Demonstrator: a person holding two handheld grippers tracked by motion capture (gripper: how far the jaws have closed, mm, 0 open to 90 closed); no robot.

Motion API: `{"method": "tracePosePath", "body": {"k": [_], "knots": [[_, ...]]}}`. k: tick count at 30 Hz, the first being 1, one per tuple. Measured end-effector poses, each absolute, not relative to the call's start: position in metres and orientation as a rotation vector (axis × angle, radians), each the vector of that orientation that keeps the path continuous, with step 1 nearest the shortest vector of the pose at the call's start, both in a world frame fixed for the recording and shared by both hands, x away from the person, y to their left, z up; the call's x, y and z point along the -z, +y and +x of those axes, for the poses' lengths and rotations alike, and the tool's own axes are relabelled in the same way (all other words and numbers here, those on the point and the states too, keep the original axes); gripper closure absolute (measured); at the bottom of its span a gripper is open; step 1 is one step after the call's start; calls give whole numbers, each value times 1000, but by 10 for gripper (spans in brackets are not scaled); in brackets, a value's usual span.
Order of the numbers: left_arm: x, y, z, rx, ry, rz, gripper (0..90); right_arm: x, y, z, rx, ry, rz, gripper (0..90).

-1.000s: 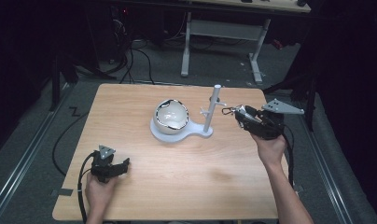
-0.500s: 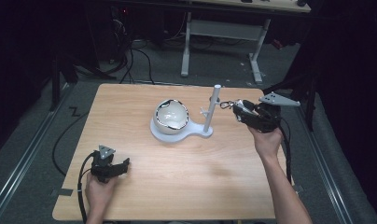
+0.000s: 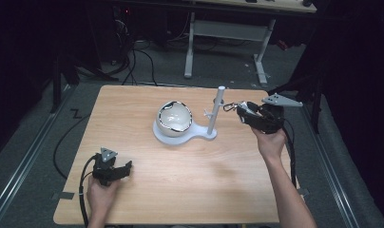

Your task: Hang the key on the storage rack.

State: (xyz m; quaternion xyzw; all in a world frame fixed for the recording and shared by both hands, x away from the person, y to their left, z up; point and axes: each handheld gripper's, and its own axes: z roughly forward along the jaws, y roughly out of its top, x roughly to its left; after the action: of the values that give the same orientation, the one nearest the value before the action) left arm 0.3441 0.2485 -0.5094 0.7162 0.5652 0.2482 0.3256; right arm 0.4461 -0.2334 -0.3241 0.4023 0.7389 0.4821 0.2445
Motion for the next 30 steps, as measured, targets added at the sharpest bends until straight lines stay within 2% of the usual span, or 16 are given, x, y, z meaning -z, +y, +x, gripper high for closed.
{"method": "tracePosePath", "body": {"k": [30], "knots": [[509, 249, 344, -650, 1480, 1878, 238, 345, -228, 460, -1271, 2042, 1168, 516]]}}
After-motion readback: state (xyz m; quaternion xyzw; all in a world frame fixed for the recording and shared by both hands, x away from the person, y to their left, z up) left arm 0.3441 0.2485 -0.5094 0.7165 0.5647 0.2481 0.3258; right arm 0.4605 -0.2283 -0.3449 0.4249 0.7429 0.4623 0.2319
